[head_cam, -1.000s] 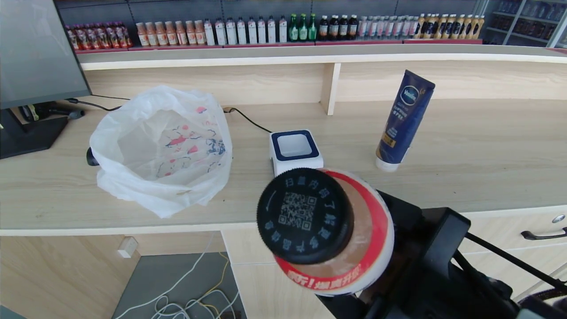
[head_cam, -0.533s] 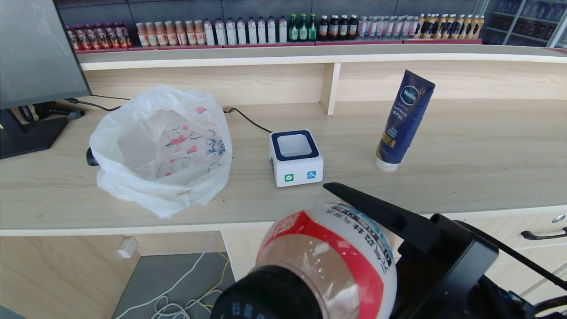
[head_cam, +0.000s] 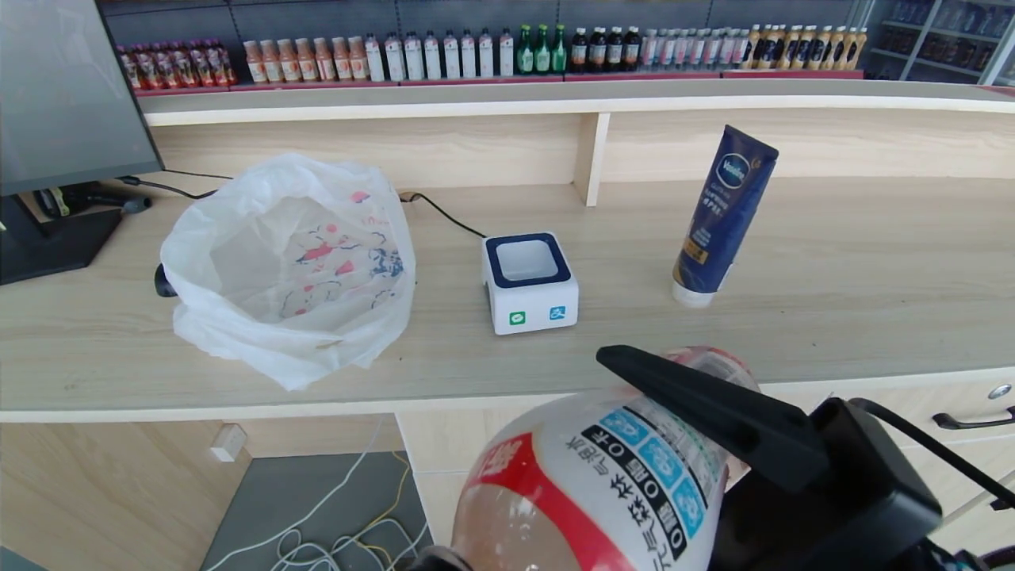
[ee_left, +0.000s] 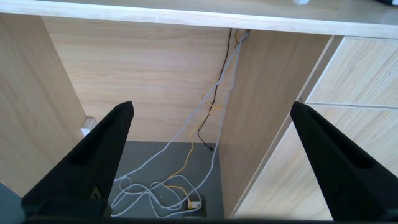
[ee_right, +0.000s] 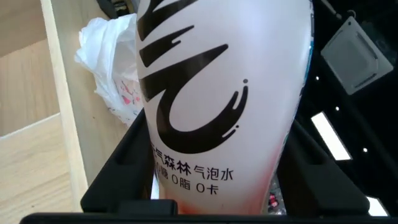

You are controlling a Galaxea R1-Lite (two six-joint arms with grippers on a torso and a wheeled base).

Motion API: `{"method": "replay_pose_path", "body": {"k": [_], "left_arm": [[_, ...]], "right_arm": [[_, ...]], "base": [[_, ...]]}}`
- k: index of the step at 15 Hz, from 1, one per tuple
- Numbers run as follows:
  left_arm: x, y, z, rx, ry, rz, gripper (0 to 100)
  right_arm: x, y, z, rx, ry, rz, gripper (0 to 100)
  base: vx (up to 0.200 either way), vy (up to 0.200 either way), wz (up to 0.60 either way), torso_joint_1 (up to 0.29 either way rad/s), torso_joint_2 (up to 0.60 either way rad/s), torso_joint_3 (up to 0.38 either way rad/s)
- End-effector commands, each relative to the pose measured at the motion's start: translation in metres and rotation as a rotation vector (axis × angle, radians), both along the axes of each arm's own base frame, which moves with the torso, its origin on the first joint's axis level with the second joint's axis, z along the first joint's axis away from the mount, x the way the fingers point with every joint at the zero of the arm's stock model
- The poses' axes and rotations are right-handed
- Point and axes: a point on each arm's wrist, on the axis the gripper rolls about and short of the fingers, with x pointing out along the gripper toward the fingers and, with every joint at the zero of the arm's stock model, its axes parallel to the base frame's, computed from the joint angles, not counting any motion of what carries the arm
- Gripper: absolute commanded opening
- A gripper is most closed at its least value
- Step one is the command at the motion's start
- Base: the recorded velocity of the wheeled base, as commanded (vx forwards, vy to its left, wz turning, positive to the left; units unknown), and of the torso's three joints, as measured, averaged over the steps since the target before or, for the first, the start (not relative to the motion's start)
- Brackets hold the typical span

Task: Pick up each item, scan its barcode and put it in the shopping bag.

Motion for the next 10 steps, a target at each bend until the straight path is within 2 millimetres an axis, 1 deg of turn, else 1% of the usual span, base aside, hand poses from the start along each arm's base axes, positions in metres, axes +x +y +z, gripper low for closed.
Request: {"method": "replay_pose_path", "body": {"k": [1,3,6,9,10], "left_arm": [[0.000,0.000,0.000,0.000,0.000,0.000,100],[0.000,0.000,0.000,0.000,0.000,-0.002,100],[0.000,0.000,0.000,0.000,0.000,0.000,100],[0.000,0.000,0.000,0.000,0.000,0.000,100],[0.000,0.000,0.000,0.000,0.000,0.000,100]], "right_arm": [[-0.003,-0.005,0.009,0.000,-0.086,-0.027,0],[-0.004,-0.007,0.012,-0.009,-0.127,-0.042,0],[-0.003,-0.001,0.018,-0.022,-0.225,-0.033,0],[0.001,0.010,0.019,-0.041,-0.278,-0.012,0],[0.003,0.018,0.016,-0.061,-0.299,0.006,0]], "base": [[0.000,0.000,0.00,0.000,0.00,0.000],[0.000,0.000,0.00,0.000,0.00,0.000],[0.000,0.000,0.00,0.000,0.00,0.000],[0.000,0.000,0.00,0.000,0.00,0.000],[0.000,0.000,0.00,0.000,0.00,0.000]]}}
